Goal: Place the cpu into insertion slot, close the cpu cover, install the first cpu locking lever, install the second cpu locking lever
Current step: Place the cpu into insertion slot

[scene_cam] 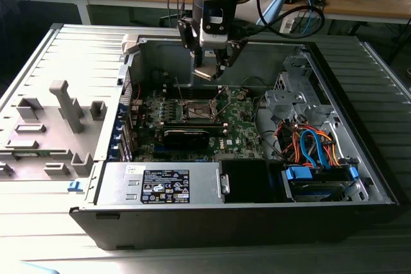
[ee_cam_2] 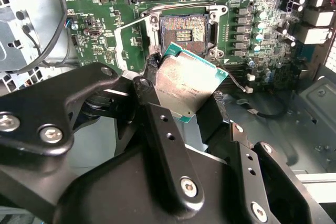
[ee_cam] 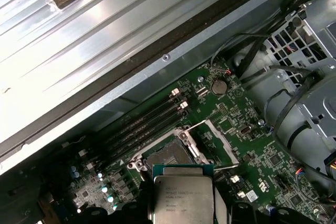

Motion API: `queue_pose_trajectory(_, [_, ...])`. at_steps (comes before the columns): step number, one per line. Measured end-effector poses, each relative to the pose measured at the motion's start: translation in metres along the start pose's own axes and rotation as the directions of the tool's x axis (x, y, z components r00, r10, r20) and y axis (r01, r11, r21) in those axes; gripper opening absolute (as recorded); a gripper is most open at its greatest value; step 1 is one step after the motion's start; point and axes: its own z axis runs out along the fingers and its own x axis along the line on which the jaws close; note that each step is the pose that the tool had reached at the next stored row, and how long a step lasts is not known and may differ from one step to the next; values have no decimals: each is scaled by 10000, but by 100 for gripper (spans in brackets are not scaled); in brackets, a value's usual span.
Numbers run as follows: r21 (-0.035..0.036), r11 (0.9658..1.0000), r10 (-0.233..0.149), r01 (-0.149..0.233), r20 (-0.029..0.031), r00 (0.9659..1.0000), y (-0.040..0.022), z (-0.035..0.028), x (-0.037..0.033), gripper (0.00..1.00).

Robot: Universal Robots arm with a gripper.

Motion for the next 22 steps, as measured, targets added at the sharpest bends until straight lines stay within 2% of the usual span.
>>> queue_pose_trajectory(13, [-13, 9983, 578, -578, 24, 9983, 0, 6, 0, 55])
queue_pose_trajectory(22, [-25, 9946, 1034, -1034, 43, 9946, -1, 11, 0, 55])
